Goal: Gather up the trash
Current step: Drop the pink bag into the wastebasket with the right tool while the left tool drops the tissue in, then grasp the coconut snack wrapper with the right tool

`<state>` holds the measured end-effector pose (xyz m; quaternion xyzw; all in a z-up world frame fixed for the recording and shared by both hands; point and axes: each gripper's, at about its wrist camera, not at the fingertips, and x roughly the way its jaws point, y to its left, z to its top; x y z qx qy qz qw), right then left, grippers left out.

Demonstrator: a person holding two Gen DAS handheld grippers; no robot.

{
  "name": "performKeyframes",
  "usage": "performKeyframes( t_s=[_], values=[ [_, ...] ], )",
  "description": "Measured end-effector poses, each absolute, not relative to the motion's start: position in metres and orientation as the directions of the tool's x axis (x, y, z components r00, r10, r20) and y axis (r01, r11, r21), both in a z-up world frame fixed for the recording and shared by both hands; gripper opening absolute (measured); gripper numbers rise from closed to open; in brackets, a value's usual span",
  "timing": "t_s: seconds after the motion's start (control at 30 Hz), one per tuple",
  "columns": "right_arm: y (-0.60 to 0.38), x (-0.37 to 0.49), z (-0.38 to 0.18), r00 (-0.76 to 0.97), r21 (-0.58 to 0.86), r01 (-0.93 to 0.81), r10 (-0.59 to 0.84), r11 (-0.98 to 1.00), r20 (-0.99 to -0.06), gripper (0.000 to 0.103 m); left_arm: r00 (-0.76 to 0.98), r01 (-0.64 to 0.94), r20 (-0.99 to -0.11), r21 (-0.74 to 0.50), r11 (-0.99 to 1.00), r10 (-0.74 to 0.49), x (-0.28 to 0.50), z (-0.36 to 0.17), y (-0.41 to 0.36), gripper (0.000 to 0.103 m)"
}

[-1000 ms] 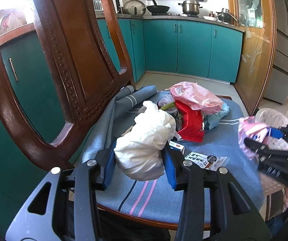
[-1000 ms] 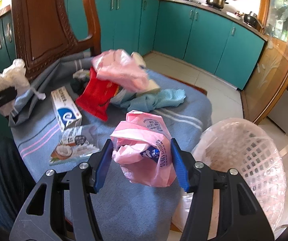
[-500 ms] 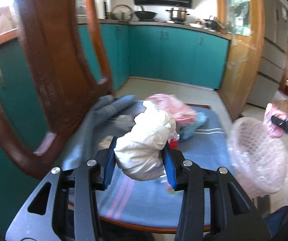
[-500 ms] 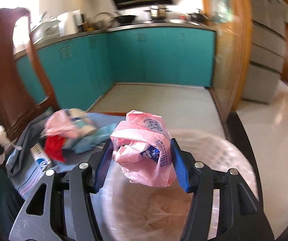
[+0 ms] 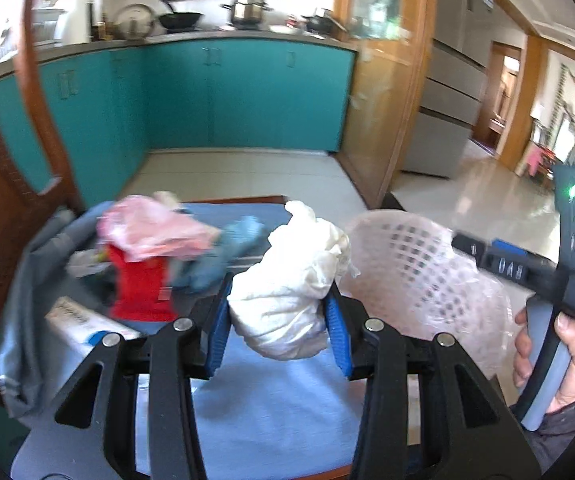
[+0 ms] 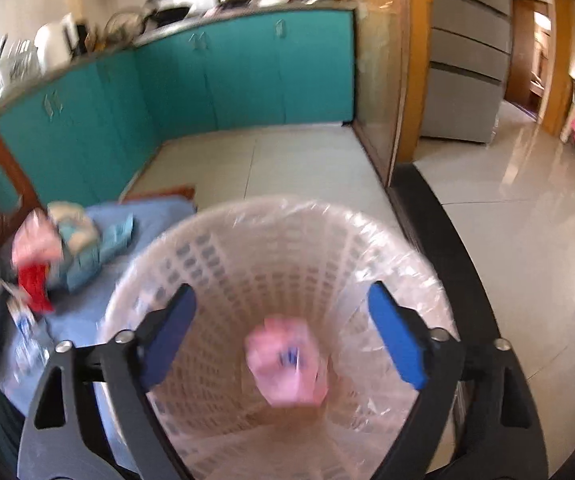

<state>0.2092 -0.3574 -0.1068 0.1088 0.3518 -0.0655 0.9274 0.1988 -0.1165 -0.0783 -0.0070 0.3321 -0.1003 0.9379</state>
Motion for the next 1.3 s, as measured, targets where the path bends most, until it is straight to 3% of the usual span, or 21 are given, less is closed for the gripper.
performKeyframes(
  t_s=[0.23, 0.3, 0.37, 0.43, 0.57, 0.7, 0.83, 0.93, 1.03, 1.3],
  values=[
    [-0.408, 0.189, -0.098, 0.805, 0.355, 0.351, -0.086, 0.866, -0.587, 0.089, 0.647, 0.360, -0.677, -0.135, 0.923, -0.351, 0.217, -0.104, -0.180, 0.045],
    [-0.416, 0.184, -0.097, 0.807, 0.376, 0.379, -0.104, 0.846, -0.581, 0.089, 0.603, 0.417, -0.691, -0.153, 0.896, -0.399, 0.221, -0.115, -0.199, 0.052],
    [-0.419, 0.185, -0.097, 0.806, 0.384, 0.390, -0.108, 0.837, -0.582, 0.089, 0.576, 0.447, -0.707, -0.147, 0.882, -0.410, 0.223, -0.124, -0.211, 0.075],
    [-0.417, 0.188, -0.099, 0.804, 0.383, 0.389, -0.106, 0.838, -0.585, 0.089, 0.585, 0.441, -0.710, -0.128, 0.888, -0.393, 0.219, -0.128, -0.213, 0.079],
    [-0.407, 0.194, -0.098, 0.806, 0.372, 0.355, -0.080, 0.858, -0.586, 0.089, 0.684, 0.330, -0.673, -0.059, 0.942, -0.281, 0.209, -0.117, -0.169, 0.083],
    [-0.367, 0.203, -0.092, 0.825, 0.335, 0.239, -0.009, 0.912, -0.565, 0.089, 0.770, 0.019, -0.638, 0.035, 0.999, 0.008, 0.205, -0.107, -0.079, 0.083],
    [-0.277, 0.220, -0.096, 0.793, 0.246, -0.065, 0.199, 0.967, -0.575, 0.089, 0.707, -0.260, -0.665, 0.070, 0.963, 0.239, 0.201, -0.110, 0.016, 0.083],
    [-0.196, 0.227, -0.113, 0.704, 0.193, -0.290, 0.345, 0.937, -0.620, 0.089, 0.670, -0.342, -0.688, 0.047, 0.939, 0.278, 0.192, -0.114, 0.053, 0.083],
    [-0.121, 0.225, -0.130, 0.624, 0.105, -0.460, 0.405, 0.882, -0.668, 0.089, 0.657, -0.379, -0.702, 0.009, 0.926, 0.276, 0.183, -0.117, 0.073, 0.084],
    [-0.044, 0.231, -0.178, 0.521, -0.006, -0.562, 0.348, 0.827, -0.780, 0.089, 0.650, -0.398, -0.700, 0.018, 0.917, 0.296, 0.163, -0.118, 0.092, 0.086]
  ],
)
